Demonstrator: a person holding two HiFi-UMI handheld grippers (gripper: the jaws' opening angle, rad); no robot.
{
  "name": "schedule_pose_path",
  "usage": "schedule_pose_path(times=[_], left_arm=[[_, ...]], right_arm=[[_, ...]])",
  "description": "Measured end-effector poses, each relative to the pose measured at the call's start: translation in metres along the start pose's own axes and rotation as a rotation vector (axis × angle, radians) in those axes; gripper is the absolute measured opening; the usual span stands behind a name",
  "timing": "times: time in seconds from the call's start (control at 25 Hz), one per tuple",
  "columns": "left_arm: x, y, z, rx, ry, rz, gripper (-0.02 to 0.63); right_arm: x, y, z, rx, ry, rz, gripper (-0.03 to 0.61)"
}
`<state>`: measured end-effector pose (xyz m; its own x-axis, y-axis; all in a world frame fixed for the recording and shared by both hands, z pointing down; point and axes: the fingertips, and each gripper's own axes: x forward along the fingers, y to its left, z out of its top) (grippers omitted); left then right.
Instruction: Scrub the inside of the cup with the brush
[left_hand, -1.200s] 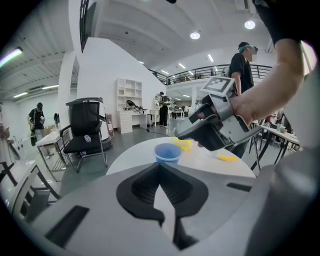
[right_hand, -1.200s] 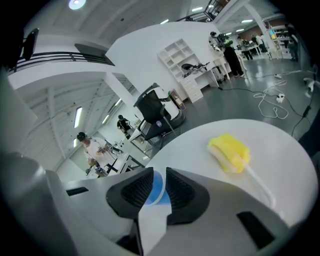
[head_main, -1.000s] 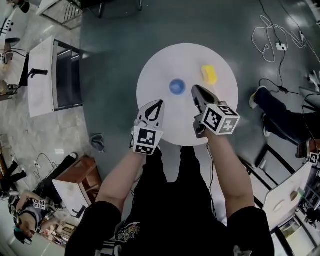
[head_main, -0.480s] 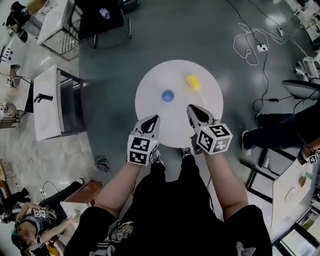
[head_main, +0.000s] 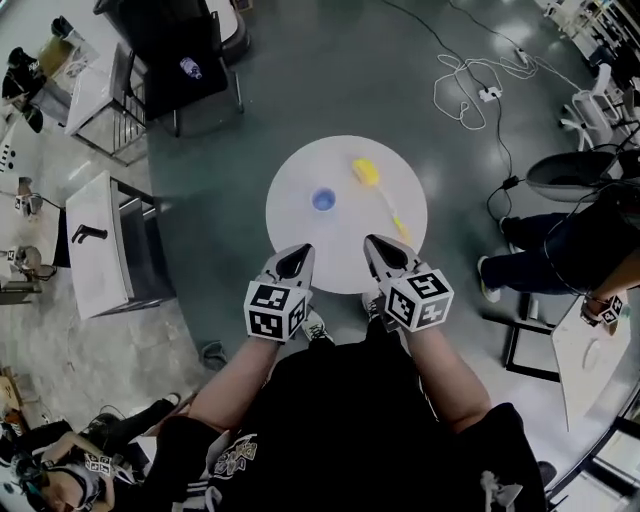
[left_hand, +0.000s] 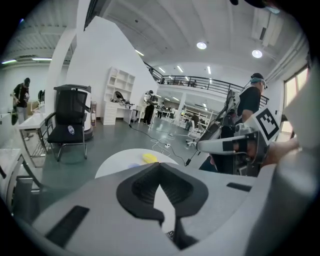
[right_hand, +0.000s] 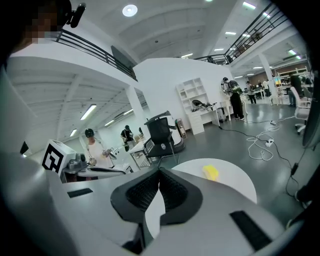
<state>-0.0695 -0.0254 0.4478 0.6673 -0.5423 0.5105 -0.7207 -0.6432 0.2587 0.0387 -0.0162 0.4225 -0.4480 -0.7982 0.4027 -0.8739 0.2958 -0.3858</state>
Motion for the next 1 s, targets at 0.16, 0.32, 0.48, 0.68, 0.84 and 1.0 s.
schedule_pose_path(times=[0.16,0.32,0.48,0.68,0.84,1.0], left_arm=[[-0.014,-0.007,-0.003,0.002,-0.003,-0.033,0.006],[-0.026,-0.012,-0.009,0.014,0.005,-0.065,0.006],[-0.035,-0.014,-0.015,0.002,0.016,-0.088,0.006],[-0.043,-0.014,-0.022,-0.011,0.021,-0.107,0.006],[-0.049,-0.017,-0.023,-0.003,0.010,-0.110,0.006],[-0.053,-0.019,-0.028,-0.004,0.010,-0.112,0.006]], right_arm=[[-0.019,0.014,-0.007,0.020,-0.017,-0.023,0.023],[-0.030,0.026,-0.016,0.022,-0.021,-0.041,0.023],[-0.034,0.037,-0.024,0.017,-0.016,-0.043,0.023],[-0.034,0.053,-0.033,0.019,-0.006,-0.031,0.023],[-0.035,0.062,-0.039,0.017,-0.002,-0.017,0.021],[-0.036,0.067,-0.044,0.017,0.001,-0.007,0.021]])
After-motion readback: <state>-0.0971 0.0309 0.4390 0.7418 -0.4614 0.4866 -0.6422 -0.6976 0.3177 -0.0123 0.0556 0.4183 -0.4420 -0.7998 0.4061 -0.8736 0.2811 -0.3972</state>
